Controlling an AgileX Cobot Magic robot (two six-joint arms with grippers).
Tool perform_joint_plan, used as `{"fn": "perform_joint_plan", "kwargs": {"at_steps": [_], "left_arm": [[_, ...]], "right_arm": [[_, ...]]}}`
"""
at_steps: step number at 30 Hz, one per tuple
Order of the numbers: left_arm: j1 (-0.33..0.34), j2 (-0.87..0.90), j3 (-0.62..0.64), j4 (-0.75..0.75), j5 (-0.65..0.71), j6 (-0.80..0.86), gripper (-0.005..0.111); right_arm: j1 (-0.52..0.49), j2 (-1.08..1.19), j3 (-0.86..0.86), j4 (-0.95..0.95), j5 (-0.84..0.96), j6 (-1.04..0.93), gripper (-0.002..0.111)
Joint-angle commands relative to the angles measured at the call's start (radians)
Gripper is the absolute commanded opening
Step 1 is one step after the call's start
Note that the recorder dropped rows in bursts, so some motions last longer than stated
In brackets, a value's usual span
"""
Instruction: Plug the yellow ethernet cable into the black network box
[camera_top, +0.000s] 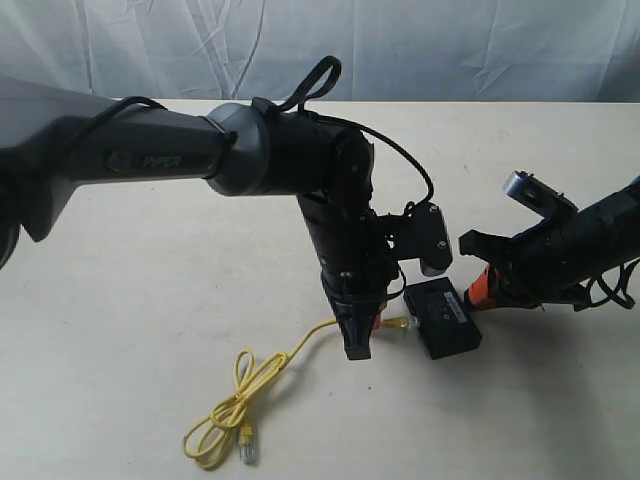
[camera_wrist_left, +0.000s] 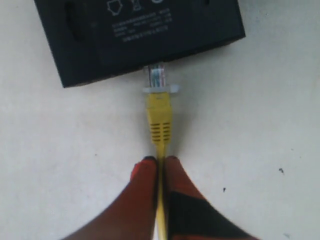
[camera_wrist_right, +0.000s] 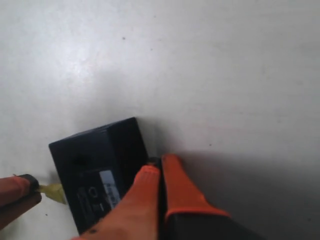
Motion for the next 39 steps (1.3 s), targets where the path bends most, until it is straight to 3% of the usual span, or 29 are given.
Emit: {"fn": "perform_joint_plan", "kwargs": {"at_steps": [1, 24, 39], "left_arm": [[-0.004, -0.014, -0.006, -0.017, 0.013, -0.016, 0.000], [-0.004, -0.014, -0.006, -0.025, 0.002, -0.039, 0.000], [-0.004, -0.009, -0.006, -0.027, -0.023, -0.036, 0.000]], "right_arm": [[0.000, 0.002, 0.002, -0.030, -0.012, 0.029, -0.001], [0.000, 0.002, 0.002, -0.051, 0.131, 0.059, -0.001], [0.000, 0.002, 0.002, -0.097, 0.058, 0.057, -0.001]]}}
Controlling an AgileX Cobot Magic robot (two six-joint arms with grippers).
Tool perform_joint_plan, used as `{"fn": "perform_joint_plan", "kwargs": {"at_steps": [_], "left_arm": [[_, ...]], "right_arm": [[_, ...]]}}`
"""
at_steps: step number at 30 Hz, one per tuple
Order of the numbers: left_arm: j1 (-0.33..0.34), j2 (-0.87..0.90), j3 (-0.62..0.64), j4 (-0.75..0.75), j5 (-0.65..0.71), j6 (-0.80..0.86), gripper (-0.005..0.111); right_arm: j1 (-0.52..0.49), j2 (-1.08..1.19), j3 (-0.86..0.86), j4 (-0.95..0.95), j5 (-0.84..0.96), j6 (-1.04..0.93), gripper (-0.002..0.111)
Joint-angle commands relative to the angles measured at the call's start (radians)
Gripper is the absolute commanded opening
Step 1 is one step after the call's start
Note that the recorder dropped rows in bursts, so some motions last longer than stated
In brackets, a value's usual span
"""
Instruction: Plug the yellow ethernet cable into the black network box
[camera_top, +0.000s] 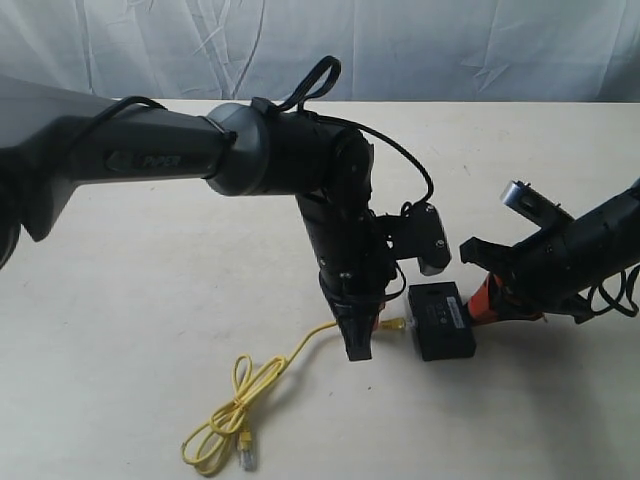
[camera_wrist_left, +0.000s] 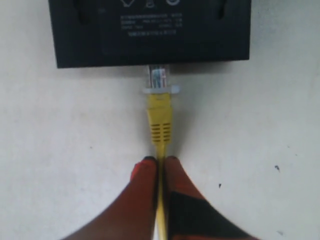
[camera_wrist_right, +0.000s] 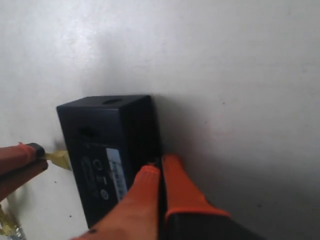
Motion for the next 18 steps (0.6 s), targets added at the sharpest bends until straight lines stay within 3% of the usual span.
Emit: {"fn": "perform_joint_plan", "kwargs": {"at_steps": [1, 18], "left_arm": [[-0.004, -0.007, -0.006, -0.027, -0.039, -0.002, 0.000], [-0.004, -0.001, -0.006, -0.042, -0.061, 0.029, 0.000]], "right_arm": [[0.000, 0.002, 0.002, -0.046, -0.045, -0.005, -0.001], [0.000, 0.002, 0.002, -0.053, -0.057, -0.003, -0.001]]}}
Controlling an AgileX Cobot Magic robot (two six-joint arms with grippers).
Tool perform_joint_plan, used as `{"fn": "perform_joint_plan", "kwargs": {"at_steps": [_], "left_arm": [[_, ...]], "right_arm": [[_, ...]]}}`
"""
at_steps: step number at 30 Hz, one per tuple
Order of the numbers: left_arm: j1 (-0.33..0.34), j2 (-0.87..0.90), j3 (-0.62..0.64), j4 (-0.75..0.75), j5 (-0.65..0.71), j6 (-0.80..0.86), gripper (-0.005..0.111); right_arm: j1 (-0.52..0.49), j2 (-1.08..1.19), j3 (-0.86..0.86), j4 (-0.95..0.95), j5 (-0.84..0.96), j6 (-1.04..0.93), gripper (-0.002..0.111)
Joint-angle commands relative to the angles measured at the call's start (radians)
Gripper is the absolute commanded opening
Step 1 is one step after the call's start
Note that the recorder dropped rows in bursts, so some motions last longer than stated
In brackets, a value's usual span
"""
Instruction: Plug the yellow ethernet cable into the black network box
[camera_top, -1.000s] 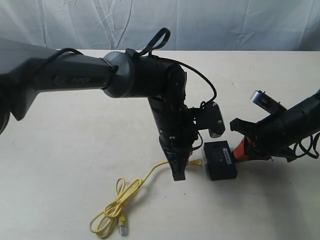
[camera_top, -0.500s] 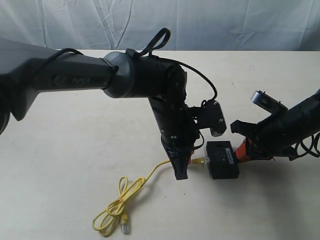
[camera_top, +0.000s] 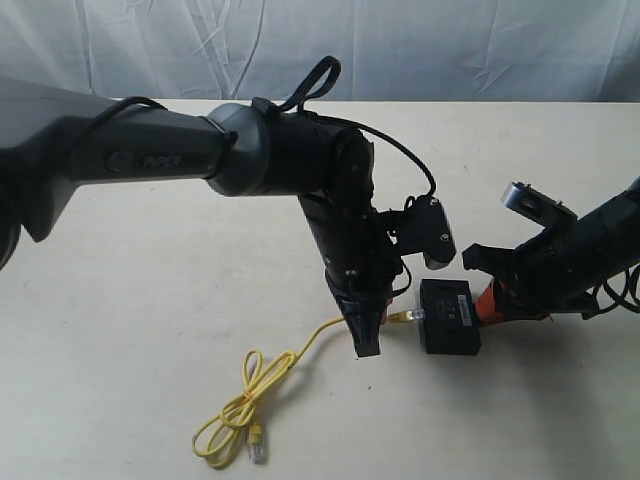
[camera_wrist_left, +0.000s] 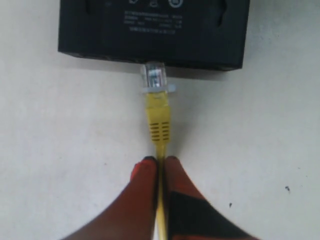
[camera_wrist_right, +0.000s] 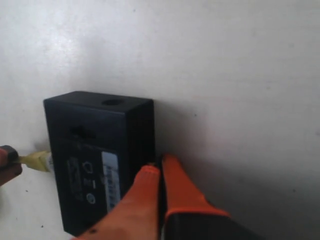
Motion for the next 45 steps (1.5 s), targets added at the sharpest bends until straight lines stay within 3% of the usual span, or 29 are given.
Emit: {"fn": "perform_joint_plan", "kwargs": {"at_steps": [1, 20, 36, 45], "left_arm": [[-0.004, -0.001, -0.006, -0.038, -0.010, 0.045, 0.000], [-0.004, -0.001, -0.006, -0.086, -0.026, 0.068, 0.000], [-0.004, -0.014, -0.006, -0.027, 0.076, 0.043, 0.000], [-0.004, -0.014, -0.006, -0.071, 0.101, 0.074, 0.000]], "right_arm": [[0.000, 0.002, 0.002, -0.002, 0.000, -0.007, -0.001], [0.000, 0.002, 0.002, -0.002, 0.007, -0.032, -0.001], [0.000, 0.002, 0.002, -0.002, 0.007, -0.032, -0.001], [0.000, 0.002, 0.002, -0.002, 0.005, -0.032, -0.001]]}}
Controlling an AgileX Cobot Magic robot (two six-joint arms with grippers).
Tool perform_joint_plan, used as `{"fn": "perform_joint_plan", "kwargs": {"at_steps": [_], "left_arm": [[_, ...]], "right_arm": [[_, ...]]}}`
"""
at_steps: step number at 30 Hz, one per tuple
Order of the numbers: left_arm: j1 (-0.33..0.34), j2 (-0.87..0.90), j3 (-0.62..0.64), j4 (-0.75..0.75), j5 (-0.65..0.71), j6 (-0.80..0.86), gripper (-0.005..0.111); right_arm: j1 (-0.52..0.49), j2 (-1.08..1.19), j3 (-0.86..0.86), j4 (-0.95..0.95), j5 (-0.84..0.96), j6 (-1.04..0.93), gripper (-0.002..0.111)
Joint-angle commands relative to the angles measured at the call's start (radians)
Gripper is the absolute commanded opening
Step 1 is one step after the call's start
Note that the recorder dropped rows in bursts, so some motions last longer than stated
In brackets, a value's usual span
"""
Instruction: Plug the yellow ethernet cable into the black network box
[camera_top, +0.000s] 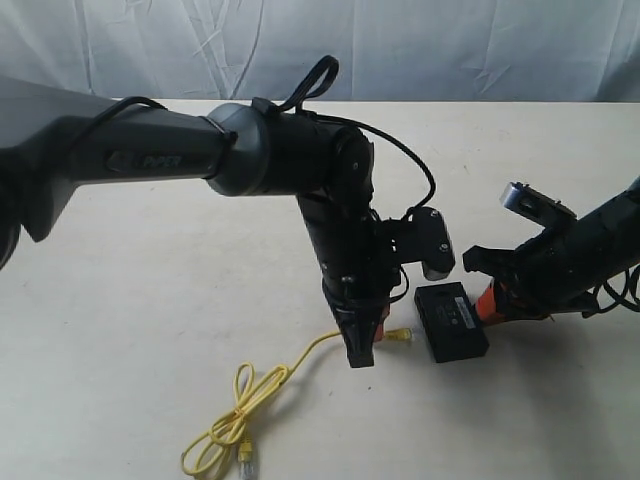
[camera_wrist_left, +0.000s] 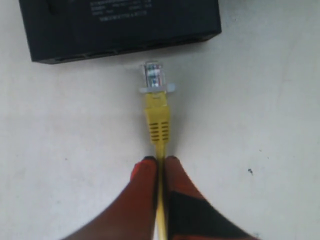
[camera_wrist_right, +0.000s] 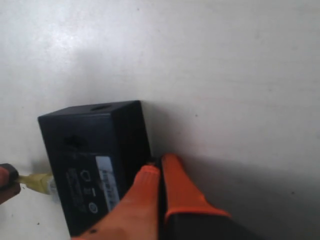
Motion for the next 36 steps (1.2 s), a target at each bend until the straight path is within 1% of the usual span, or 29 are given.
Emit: {"fn": "perform_joint_plan", "kwargs": {"at_steps": [1, 12, 30, 36], "left_arm": [[-0.004, -0.014, -0.006, -0.029, 0.023, 0.019, 0.000], [-0.004, -0.014, -0.006, -0.068, -0.026, 0.042, 0.000], [-0.004, 0.002, -0.006, -0.027, -0.005, 0.034, 0.000], [-0.004, 0.002, -0.006, -0.048, -0.007, 0.035, 0.000]], "right_arm": [[0.000, 0.002, 0.002, 0.003, 0.005, -0.006, -0.001], [0.000, 0.002, 0.002, 0.003, 0.005, -0.006, -0.001], [0.000, 0.002, 0.002, 0.005, 0.006, -0.006, -0.001], [0.000, 0.002, 0.002, 0.026, 0.014, -0.006, -0.001]]}}
